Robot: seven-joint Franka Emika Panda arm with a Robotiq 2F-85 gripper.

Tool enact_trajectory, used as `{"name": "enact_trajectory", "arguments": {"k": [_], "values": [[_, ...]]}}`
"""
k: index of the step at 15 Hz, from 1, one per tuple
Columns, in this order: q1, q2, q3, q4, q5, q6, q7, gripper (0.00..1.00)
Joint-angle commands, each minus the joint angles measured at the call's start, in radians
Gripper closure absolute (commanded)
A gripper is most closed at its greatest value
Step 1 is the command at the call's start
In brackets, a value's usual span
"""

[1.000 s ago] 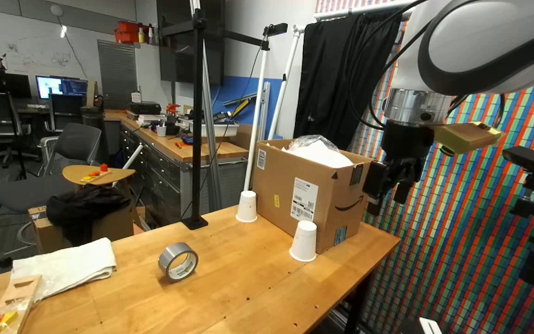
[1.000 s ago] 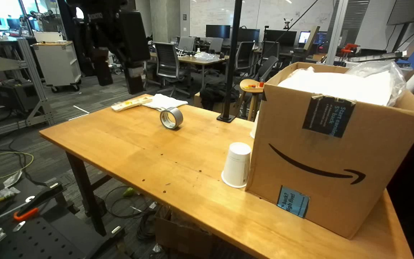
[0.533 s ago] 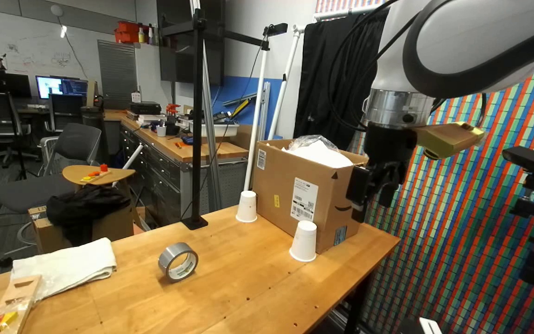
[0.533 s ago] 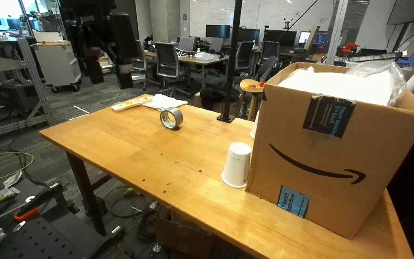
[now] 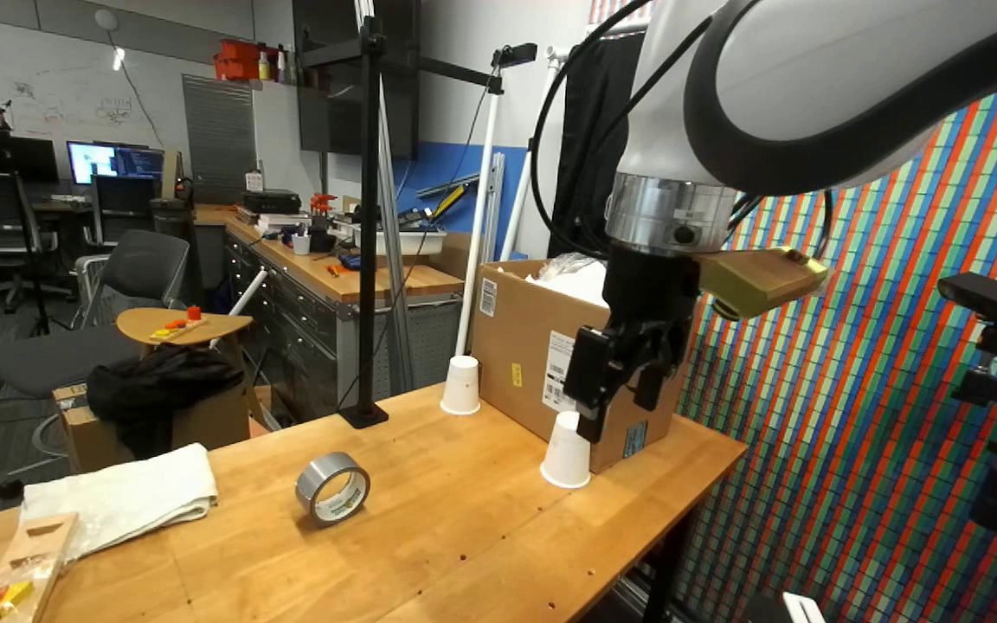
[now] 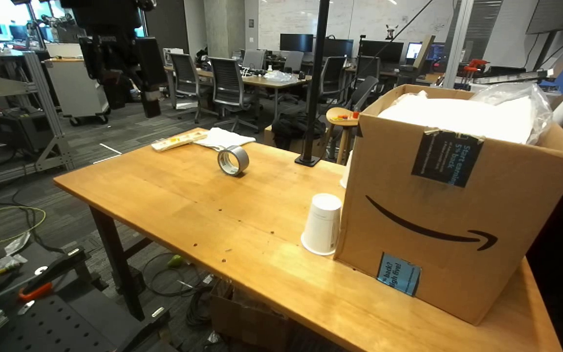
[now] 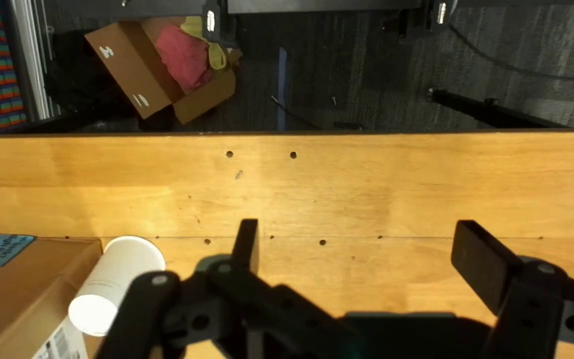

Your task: Move the grey tape to the right

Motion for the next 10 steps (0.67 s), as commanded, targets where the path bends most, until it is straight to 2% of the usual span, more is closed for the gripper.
{"name": "enact_trajectory", "arguments": {"k": [1, 6, 10], "values": [[0.053, 0.101, 0.04, 0.046, 0.059, 0.103, 0.034, 0.0], [0.097, 0.277, 0.107, 0.135, 0.055, 0.244, 0.052, 0.0], [0.101, 0.448, 0.156, 0.248, 0.022, 0.293, 0.07, 0.0]]}}
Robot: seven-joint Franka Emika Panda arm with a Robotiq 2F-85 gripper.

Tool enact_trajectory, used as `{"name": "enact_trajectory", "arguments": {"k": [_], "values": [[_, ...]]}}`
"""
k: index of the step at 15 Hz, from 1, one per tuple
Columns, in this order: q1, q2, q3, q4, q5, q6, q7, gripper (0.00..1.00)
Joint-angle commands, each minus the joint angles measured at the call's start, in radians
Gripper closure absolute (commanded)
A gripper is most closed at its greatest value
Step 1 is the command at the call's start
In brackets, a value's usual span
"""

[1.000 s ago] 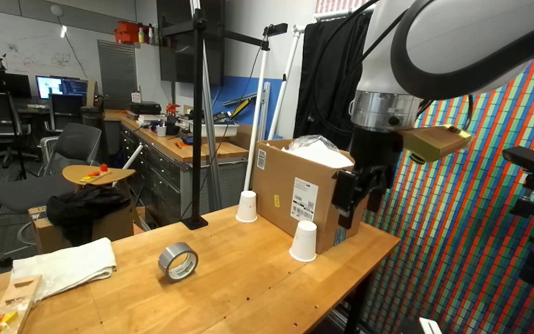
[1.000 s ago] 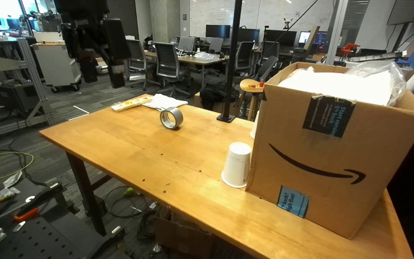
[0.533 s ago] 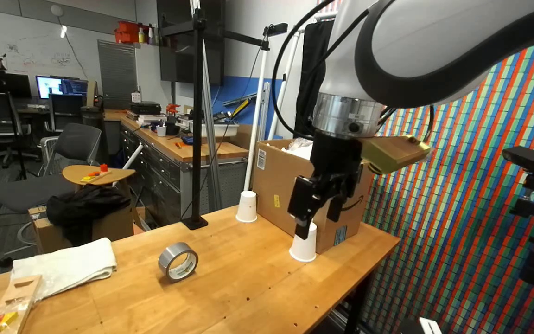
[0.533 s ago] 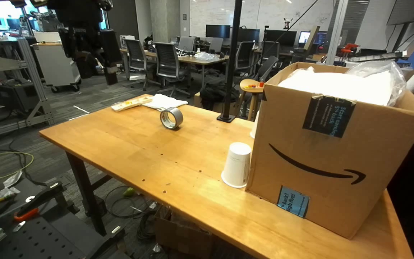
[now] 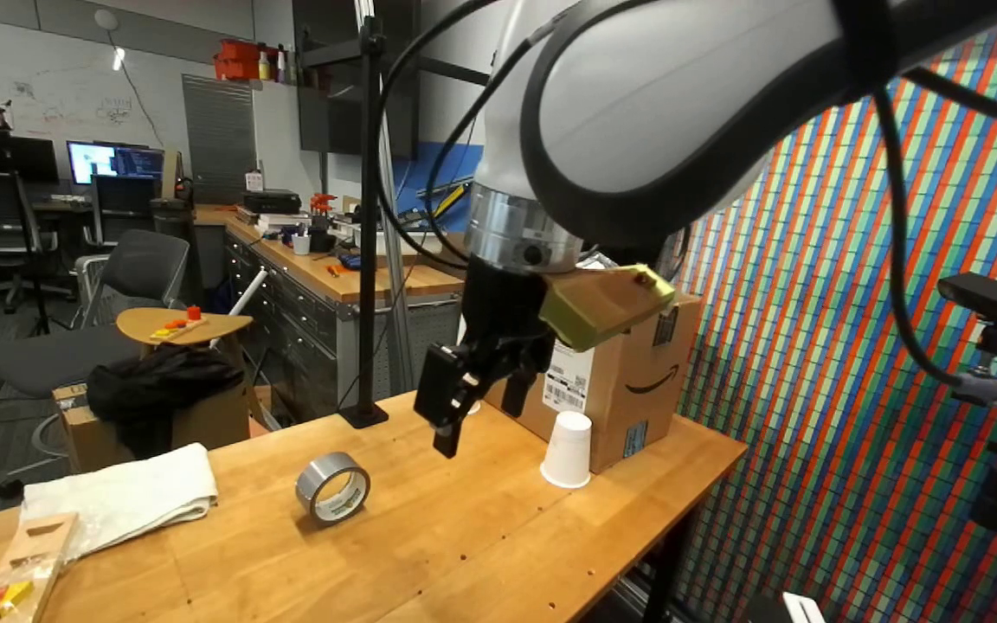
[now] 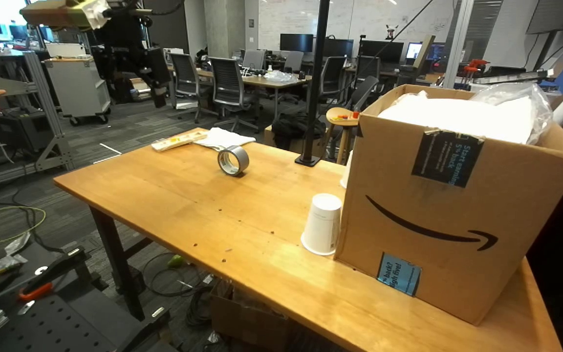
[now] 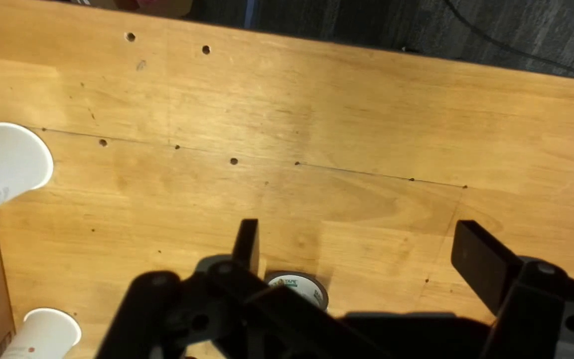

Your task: Move the grey tape to the right

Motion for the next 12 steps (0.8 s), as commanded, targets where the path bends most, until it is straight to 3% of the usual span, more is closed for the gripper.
{"name": "enact_trajectory", "arguments": {"k": [1, 6, 12], "values": [[0.003, 0.197, 0.043, 0.148, -0.04, 0.036, 0.039, 0.0], [0.014, 0.435, 0.091, 0.345, -0.144, 0.007, 0.084, 0.0], [0.064, 0.652, 0.066, 0.568, -0.256, -0.031, 0.134, 0.0]]}}
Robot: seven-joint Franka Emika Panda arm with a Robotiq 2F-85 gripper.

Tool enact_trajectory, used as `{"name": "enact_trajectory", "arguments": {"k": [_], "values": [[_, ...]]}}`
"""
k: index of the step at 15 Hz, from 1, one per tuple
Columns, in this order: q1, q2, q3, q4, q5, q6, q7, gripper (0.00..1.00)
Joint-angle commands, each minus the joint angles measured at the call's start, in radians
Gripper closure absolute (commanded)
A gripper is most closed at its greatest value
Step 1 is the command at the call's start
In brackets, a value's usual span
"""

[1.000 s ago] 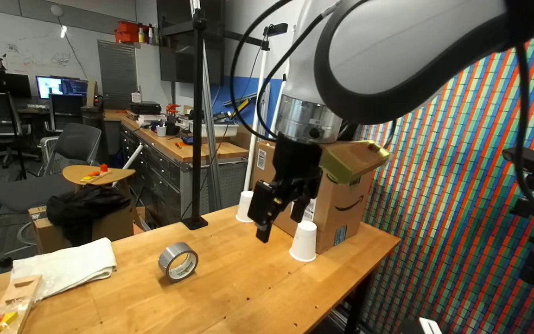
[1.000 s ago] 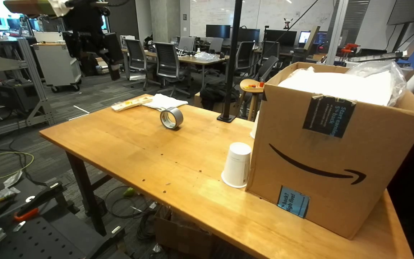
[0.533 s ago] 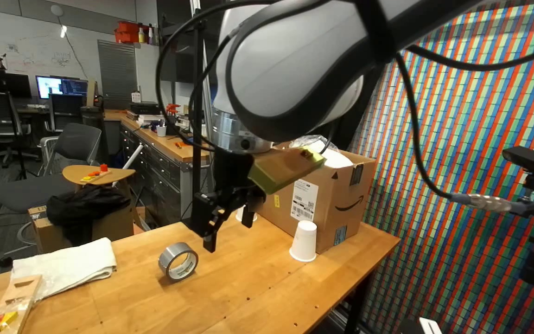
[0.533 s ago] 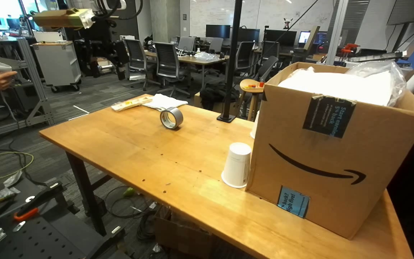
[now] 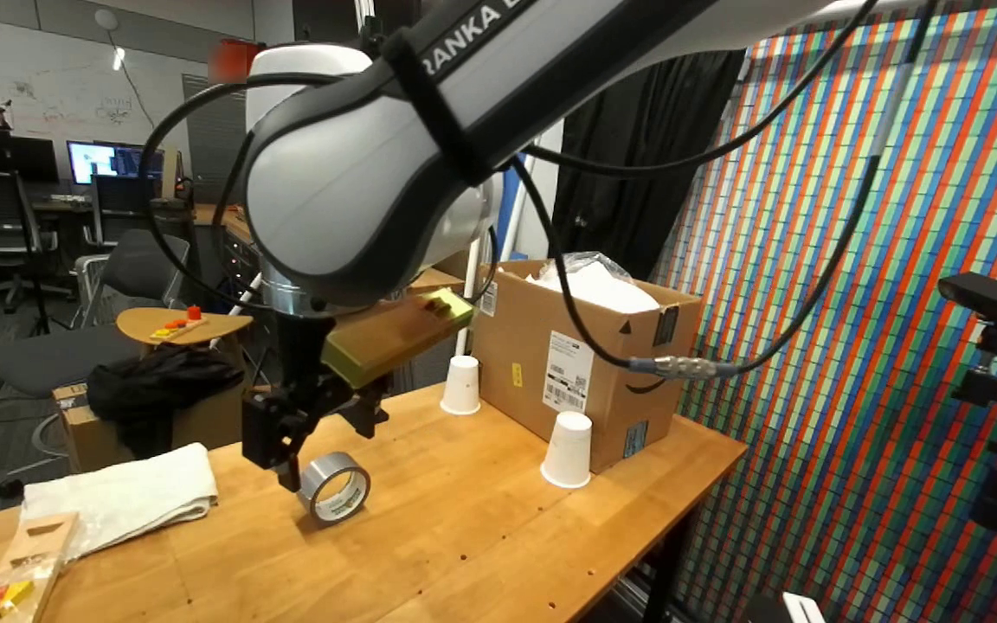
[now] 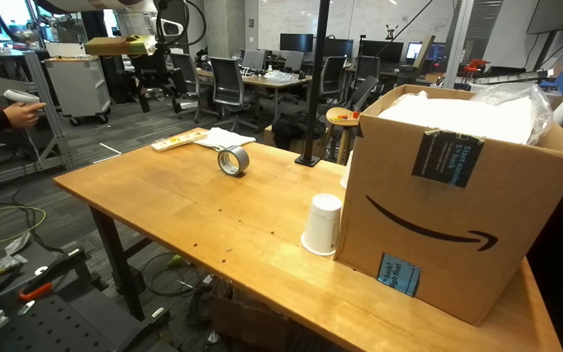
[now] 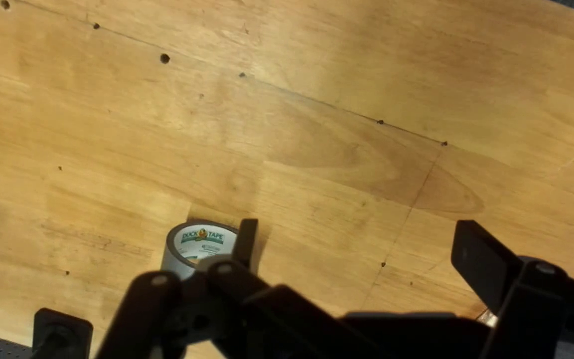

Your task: Move the grey tape to the right

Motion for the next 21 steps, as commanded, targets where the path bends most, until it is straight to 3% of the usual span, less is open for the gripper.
{"name": "enact_trajectory", "arguments": {"k": [1, 13, 21], "values": [[0.044, 0.135, -0.029, 0.175, -0.075, -0.052, 0.047, 0.0], [0.182, 0.495, -0.138, 0.616, -0.113, -0.106, 0.132, 0.0], [0.202, 0.72, -0.198, 0.878, -0.07, -0.189, 0.124, 0.0]]}}
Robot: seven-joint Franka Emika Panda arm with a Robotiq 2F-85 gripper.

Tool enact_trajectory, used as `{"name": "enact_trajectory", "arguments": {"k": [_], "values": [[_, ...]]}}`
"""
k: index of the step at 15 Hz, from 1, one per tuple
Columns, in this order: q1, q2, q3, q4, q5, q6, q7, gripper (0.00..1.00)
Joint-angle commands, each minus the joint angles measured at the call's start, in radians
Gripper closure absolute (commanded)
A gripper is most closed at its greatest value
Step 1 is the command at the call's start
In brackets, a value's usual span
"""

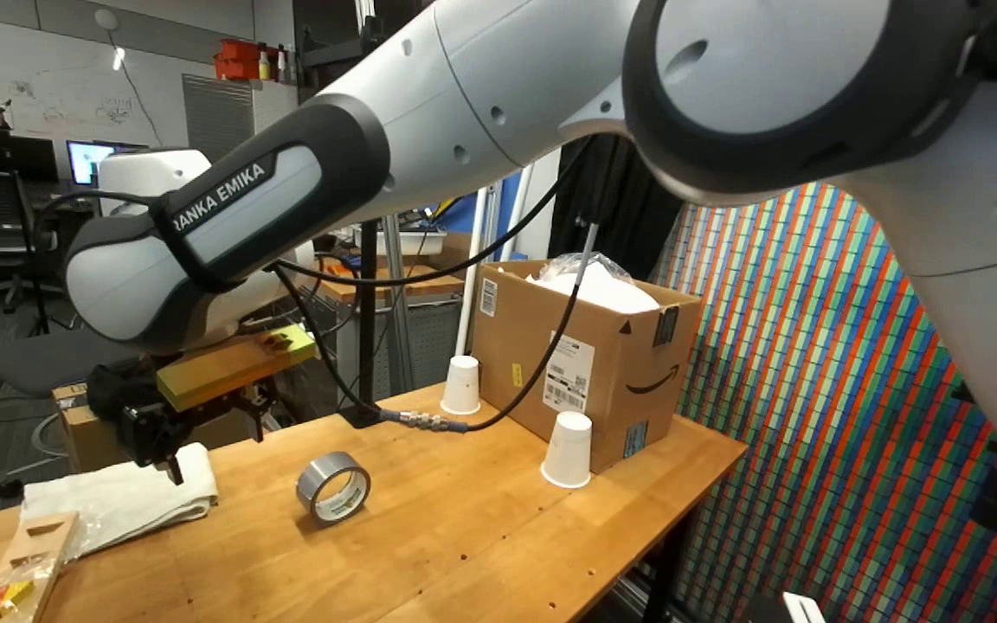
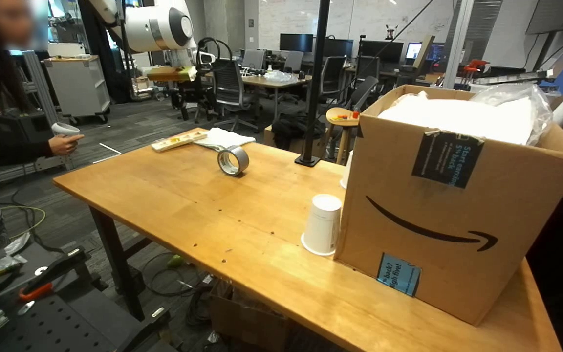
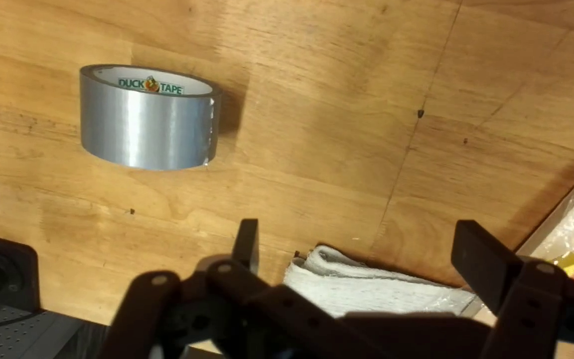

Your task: Move the grey tape to the right

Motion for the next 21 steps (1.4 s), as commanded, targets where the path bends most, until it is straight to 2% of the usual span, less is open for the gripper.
{"name": "enact_trajectory", "arguments": {"k": [1, 6, 13, 21], "values": [[0.018, 0.109, -0.031, 0.147, 0.027, -0.06, 0.006, 0.0], [0.006, 0.159, -0.053, 0.167, 0.036, -0.05, 0.002, 0.0], [-0.02, 0.133, -0.064, 0.061, 0.054, -0.006, 0.008, 0.0], [0.0, 0.129, -0.062, 0.005, 0.068, -0.001, 0.027, 0.0]]}}
